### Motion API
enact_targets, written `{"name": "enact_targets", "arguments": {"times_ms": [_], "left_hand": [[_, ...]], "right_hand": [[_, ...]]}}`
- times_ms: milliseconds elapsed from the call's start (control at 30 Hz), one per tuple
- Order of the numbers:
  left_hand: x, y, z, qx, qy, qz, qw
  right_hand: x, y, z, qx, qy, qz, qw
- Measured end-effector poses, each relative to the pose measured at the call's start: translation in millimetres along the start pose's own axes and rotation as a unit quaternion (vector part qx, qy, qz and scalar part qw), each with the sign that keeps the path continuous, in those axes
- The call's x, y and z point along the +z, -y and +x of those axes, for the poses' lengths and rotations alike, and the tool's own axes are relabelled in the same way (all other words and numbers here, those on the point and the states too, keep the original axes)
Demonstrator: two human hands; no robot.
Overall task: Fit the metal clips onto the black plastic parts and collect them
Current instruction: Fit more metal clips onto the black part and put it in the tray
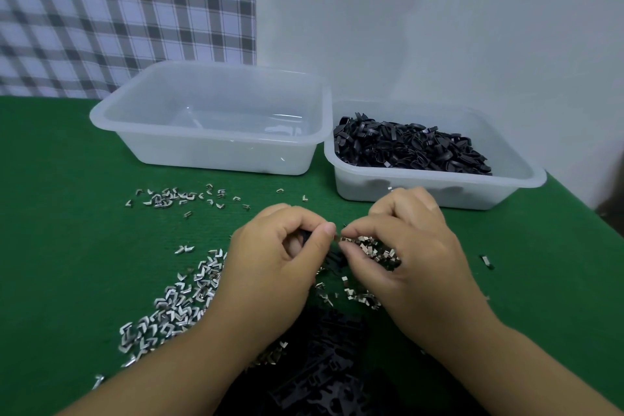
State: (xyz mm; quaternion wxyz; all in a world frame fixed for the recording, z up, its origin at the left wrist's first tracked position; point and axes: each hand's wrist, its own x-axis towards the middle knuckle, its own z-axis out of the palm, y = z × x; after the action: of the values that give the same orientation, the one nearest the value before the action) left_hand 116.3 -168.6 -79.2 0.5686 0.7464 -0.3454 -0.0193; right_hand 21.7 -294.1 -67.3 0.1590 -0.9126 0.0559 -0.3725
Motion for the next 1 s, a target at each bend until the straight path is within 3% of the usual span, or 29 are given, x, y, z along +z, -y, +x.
{"name": "enact_targets", "arguments": {"times_ms": [533, 800, 1000], "left_hand": [[0, 0, 1, -0.032, 0.013, -0.064, 0.997], [0, -2, 2, -0.083, 0.029, -0.186, 0.979], [1, -2, 3, -0.085, 0.018, -0.197, 0.976]], "right_hand": [[2, 0, -1, -0.008, -0.044, 0.021, 0.999], [-6, -12, 1, 0.037, -0.078, -0.014, 0.996], [-5, -11, 0, -0.002, -0.055, -0.037, 0.998]]}}
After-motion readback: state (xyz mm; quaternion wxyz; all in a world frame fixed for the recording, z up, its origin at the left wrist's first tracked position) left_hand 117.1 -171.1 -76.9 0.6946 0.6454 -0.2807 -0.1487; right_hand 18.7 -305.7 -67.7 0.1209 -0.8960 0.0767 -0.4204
